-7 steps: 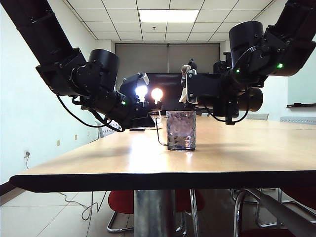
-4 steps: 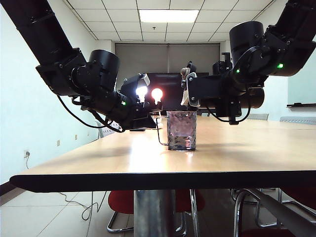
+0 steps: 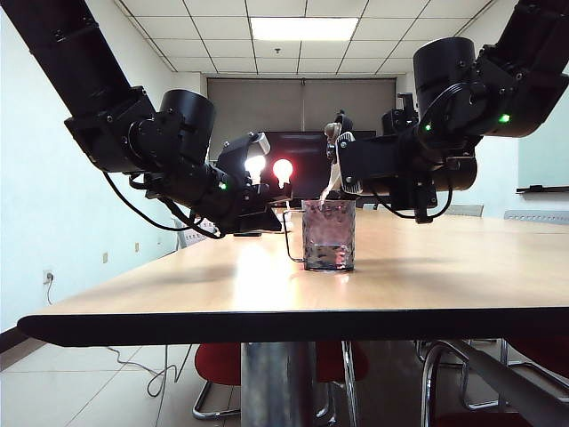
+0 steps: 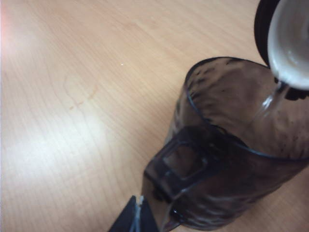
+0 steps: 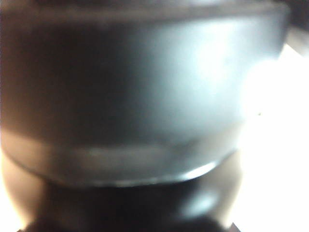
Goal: Pick up the black thermos cup, pour some water from it into the cup, and then put the thermos cup back on the table.
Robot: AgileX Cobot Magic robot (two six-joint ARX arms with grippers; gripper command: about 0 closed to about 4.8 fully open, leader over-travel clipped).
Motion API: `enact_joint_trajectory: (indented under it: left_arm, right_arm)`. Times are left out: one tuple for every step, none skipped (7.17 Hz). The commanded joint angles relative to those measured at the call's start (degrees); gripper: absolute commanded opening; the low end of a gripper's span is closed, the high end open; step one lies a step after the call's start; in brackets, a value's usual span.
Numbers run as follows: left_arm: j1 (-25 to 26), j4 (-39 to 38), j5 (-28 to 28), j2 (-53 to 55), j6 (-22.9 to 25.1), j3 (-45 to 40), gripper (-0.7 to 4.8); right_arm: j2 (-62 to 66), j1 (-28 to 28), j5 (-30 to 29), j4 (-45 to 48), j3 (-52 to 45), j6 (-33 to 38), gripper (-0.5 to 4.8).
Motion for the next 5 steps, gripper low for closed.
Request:
enact_joint_trajectory:
  left_arm:
    - [-0.09, 0.24, 0.46, -0.11, 0.24, 0.09, -0.06]
    - [-0.09, 0.22, 0.46, -0.11, 0.24, 0.09, -0.06]
    - [-0.09, 0.13, 0.61, -0.11, 0.24, 0.09, -0.06]
    - [-0.09, 0.13, 0.61, -0.11, 0.24, 0.09, -0.06]
    - [-0.09, 0.11, 0.61, -0.11, 0.24, 0.09, -0.06]
  right_arm:
    - [-0.61, -0.02, 1.18, 3.63, 0.68, -2.19, 0.51]
    - [-0.61, -0.02, 1.18, 3.82, 0.68, -2.23, 0.51]
    - [-0.63, -0.02, 1.18, 4.17, 0.68, -2.49, 0.51]
    - [-0.61, -0.02, 1.18, 4.22, 0.68, -2.49, 0.51]
    - [-0.61, -0.02, 1.18, 4.26, 0.68, -3.61, 0.51]
